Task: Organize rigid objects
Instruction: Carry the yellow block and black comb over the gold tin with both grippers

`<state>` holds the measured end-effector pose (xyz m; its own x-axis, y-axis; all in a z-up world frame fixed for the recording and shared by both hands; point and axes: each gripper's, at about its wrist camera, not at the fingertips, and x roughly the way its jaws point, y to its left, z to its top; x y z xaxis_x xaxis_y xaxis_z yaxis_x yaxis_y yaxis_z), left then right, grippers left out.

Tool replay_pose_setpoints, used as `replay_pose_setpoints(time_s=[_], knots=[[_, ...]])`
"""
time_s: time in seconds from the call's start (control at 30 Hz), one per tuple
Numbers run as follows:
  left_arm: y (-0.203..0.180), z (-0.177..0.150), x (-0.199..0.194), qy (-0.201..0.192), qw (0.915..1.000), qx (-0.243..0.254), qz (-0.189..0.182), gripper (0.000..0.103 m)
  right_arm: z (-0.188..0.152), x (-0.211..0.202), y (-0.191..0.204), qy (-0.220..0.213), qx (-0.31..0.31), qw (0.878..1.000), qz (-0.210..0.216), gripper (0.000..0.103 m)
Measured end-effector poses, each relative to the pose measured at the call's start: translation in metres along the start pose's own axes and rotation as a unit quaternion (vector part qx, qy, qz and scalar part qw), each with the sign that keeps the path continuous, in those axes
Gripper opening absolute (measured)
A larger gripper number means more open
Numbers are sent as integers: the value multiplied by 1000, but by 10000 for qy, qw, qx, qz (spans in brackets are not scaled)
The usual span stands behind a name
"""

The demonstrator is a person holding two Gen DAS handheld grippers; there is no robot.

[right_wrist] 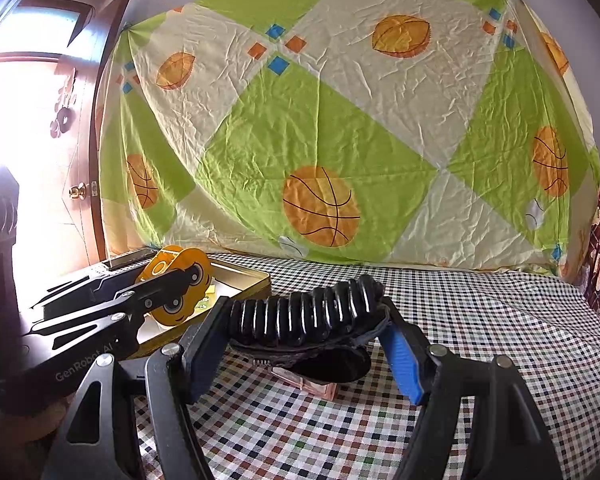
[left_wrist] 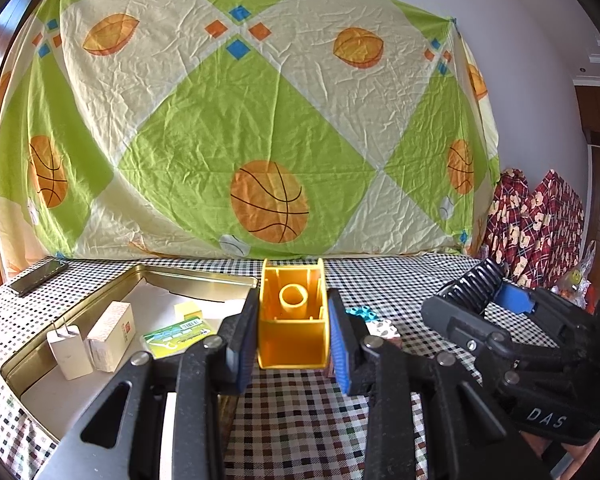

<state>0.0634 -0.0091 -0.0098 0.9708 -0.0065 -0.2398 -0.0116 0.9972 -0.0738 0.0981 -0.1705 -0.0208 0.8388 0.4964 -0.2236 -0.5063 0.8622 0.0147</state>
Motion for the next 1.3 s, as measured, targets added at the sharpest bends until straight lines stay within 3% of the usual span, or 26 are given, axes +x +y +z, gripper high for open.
replay_pose_setpoints(time_s=[1.3], knots=[[46,4,-30,-250,9994,-230,110,30,6,14,46,10,-238,9993,295,73]])
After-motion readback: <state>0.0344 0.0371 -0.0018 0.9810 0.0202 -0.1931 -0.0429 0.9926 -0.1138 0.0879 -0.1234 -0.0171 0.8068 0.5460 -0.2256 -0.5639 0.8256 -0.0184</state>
